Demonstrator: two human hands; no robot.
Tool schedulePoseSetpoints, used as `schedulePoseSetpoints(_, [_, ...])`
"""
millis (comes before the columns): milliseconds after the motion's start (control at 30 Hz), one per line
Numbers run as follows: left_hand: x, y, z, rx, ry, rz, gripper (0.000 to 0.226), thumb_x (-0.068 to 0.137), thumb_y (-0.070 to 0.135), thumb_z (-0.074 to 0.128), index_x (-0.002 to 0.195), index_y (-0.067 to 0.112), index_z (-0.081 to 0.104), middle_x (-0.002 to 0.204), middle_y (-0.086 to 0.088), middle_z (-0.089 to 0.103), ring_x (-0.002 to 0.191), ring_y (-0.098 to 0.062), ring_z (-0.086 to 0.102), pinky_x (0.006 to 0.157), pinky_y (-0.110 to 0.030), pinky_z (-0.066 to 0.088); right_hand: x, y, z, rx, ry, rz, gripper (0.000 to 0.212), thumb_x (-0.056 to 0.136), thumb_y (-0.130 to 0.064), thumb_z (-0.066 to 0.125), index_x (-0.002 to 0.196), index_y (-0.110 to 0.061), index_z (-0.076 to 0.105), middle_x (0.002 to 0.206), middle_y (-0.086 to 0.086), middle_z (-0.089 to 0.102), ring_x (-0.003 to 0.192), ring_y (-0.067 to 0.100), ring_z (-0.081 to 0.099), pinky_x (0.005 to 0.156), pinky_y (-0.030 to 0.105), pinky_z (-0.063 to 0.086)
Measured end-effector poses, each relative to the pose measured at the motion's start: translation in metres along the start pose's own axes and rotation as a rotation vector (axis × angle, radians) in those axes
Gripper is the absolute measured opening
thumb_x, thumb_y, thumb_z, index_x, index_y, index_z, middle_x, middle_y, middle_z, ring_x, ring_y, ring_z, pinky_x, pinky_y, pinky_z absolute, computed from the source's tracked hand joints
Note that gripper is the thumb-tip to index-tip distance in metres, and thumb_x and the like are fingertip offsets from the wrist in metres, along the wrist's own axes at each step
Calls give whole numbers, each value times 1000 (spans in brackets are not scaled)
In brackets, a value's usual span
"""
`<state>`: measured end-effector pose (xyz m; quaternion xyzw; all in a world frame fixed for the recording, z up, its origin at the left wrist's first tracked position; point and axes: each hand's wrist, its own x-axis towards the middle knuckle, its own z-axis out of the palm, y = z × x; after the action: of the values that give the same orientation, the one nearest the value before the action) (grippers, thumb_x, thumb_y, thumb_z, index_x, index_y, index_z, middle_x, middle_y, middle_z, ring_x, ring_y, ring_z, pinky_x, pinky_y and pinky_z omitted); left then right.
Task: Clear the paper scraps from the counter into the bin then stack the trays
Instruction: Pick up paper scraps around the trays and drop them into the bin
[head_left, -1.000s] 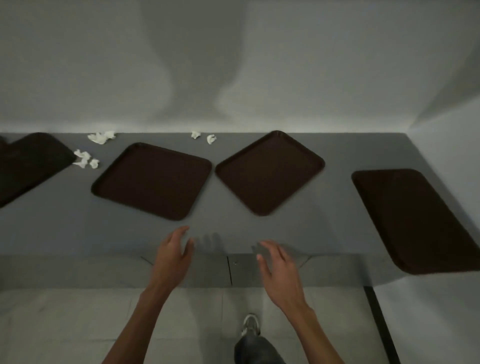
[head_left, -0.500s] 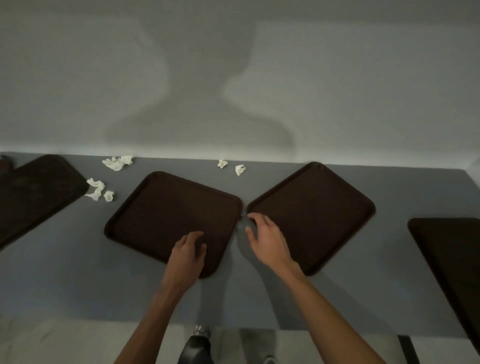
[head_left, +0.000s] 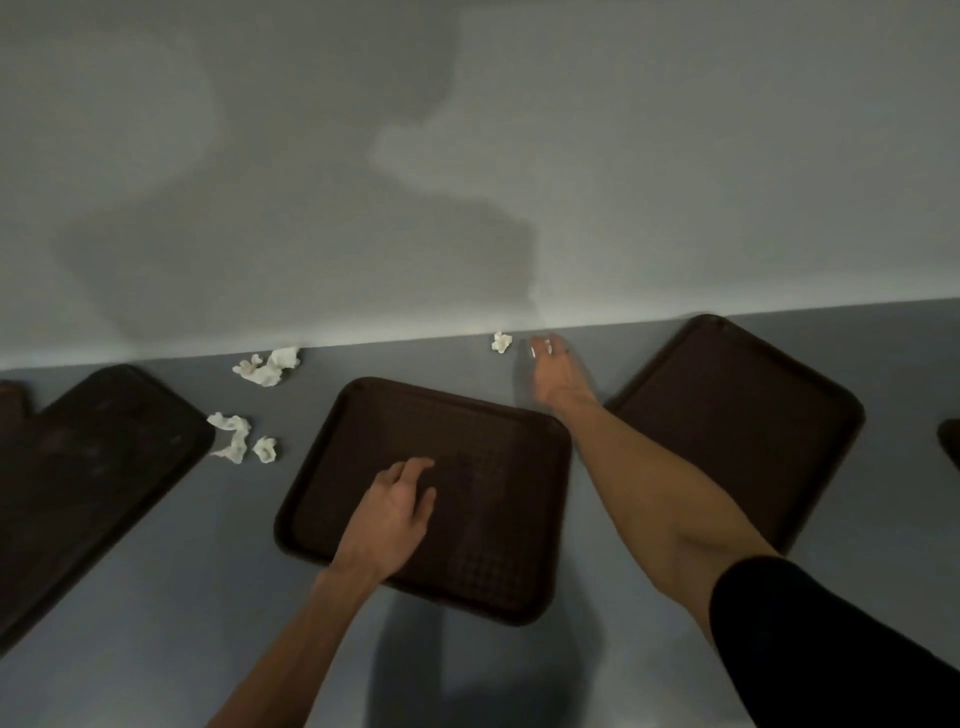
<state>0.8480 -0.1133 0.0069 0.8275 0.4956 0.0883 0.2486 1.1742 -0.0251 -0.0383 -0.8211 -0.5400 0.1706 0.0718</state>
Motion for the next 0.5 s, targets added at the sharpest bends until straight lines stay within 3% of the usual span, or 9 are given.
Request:
schedulePoseSetpoints(100, [13, -18, -10, 23, 1, 27, 37, 101, 32, 57, 137, 28, 53, 127, 0, 63, 117, -23, 59, 100, -40, 51, 14, 10, 13, -64, 80, -47, 37, 109, -19, 44, 140, -6, 61, 141, 20, 60, 130, 38, 57, 109, 41, 46])
schedulePoseSetpoints(200, [32, -27, -17, 20, -10, 34, 35, 101, 33, 56, 135, 30, 53, 125, 0, 64, 116, -22, 59, 100, -41, 52, 6, 12, 26, -19, 117, -10, 26, 97, 3, 56, 119, -2, 69, 115, 19, 67, 110, 38, 66, 92, 42, 53])
schedulePoseSetpoints(367, [88, -4, -22, 66, -67, 133, 31, 102, 30, 54, 132, 25, 57, 127, 1, 64, 119, -22, 59, 99, -43, 53, -26, 18, 24, 135, 130, 46, 19, 98, -2, 60, 111, -3, 73, 111, 20, 70, 106, 40, 66, 91, 40, 53])
schedulePoseSetpoints(500, [153, 22, -18, 102, -114, 195, 31, 102, 26, 52, 132, 23, 56, 130, -4, 63, 115, -29, 63, 96, -47, 55, -60, 15, 3, 321, 209, 204, 15, 99, -17, 65, 105, -17, 79, 101, 9, 79, 98, 29, 72, 86, 30, 53])
